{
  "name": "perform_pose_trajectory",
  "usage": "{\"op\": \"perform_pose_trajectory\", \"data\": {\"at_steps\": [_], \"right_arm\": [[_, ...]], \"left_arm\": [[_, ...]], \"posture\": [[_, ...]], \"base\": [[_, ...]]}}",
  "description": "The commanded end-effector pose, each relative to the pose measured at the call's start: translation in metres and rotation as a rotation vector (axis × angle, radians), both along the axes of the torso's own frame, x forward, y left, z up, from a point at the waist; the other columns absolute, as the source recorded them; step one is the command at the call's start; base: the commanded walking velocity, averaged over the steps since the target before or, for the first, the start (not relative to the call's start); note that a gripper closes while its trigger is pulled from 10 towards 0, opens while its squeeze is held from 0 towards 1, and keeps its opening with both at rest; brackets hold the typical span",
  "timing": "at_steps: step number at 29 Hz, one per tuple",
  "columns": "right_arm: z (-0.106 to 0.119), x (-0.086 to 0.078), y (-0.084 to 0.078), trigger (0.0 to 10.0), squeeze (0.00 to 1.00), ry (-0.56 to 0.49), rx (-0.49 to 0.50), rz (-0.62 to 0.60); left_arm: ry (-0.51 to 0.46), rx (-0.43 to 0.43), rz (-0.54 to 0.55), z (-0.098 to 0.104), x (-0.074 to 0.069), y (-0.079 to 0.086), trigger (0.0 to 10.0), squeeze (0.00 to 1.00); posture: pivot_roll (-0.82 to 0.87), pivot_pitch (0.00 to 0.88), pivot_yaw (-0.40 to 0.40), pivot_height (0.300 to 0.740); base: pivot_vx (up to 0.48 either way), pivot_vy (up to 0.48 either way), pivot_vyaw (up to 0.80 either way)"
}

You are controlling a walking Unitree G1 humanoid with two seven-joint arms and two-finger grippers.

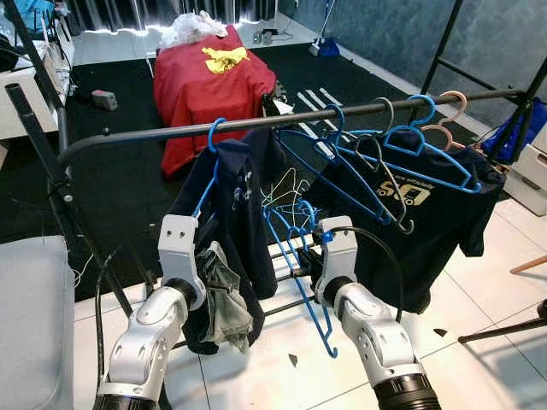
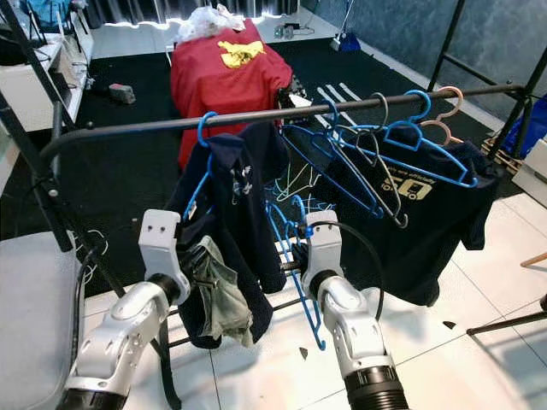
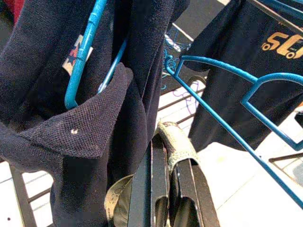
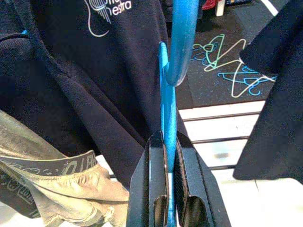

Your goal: Hang hanger

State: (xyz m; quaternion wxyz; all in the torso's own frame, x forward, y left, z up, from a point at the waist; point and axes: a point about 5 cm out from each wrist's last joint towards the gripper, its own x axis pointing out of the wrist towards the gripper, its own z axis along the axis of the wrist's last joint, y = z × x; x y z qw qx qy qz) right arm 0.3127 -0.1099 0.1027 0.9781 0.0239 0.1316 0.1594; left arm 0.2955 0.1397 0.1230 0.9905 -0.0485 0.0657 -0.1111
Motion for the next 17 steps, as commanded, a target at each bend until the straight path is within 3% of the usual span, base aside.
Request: {"op": "perform_pose_trajectory", "data": {"at_steps": [1,17], "right_arm": [[-0.001,-0.0023,0.0032,10.0,0.0,0.001,0.012,0.021],[0.0002,-0.0024,0.0066,10.0,0.0,-0.005,0.011,0.043]], "left_arm": [[0.02,0.005,0.017,-0.0041,-0.0003,0.0024,10.0,0.0],[0.015,0.006,0.026,-0.0044,-0.0003,0.0034,10.0,0.0]], "posture": [[0.05,0.04,-0.026,0.74],[0.05,0.044,-0.023,0.74]], "base": [[0.0,0.0,0.0],[0.0,0.0,0.0]]}}
